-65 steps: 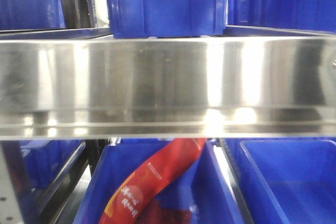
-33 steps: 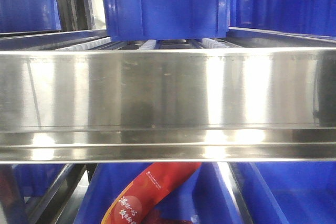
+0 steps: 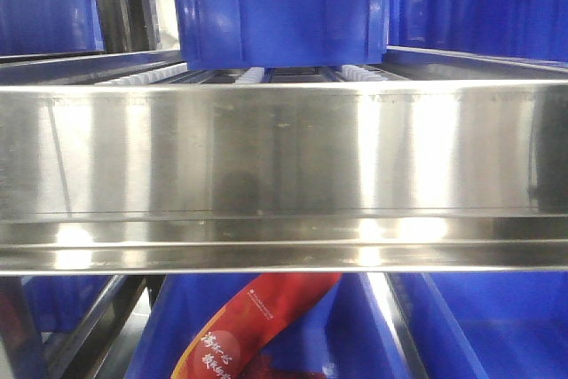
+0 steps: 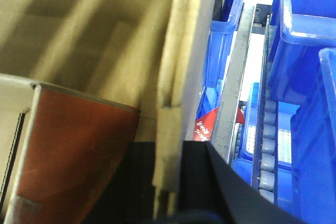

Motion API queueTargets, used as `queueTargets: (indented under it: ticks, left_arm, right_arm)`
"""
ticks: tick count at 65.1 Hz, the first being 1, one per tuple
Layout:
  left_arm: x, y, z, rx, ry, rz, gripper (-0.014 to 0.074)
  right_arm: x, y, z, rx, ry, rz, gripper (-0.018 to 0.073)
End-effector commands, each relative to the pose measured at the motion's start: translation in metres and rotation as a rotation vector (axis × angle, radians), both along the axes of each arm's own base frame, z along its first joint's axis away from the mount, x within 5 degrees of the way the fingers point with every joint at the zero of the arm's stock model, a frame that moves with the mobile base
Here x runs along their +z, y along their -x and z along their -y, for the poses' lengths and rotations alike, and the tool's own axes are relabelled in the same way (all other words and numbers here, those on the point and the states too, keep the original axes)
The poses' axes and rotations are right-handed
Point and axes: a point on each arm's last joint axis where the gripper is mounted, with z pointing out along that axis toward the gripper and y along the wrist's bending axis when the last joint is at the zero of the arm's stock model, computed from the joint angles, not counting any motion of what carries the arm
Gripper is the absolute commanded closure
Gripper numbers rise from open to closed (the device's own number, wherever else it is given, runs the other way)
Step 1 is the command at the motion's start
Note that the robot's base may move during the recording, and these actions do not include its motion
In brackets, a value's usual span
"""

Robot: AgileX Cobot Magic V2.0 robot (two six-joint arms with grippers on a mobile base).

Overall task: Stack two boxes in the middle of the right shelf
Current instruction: 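Raise and push the held boxes onto the middle steel shelf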

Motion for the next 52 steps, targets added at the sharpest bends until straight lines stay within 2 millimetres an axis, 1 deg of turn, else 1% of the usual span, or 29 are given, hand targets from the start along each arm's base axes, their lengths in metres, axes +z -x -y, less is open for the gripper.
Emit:
queueTargets:
  ticks: [1,52]
  left_arm:
    - [0.0100,0.0024,-0.0072,0.040,-0.020,0.077,0.0708]
    - [0.0120,0.0018,-0.0068,0.038,-0.015,0.100,0.0708]
  right_arm:
    - [0.0079,0.0032,0.0058,-0.026,0.020,0.064,0.0712]
    - [0.0075,0.0035,0.0057,-0.025,0.021,0.058,0.0712]
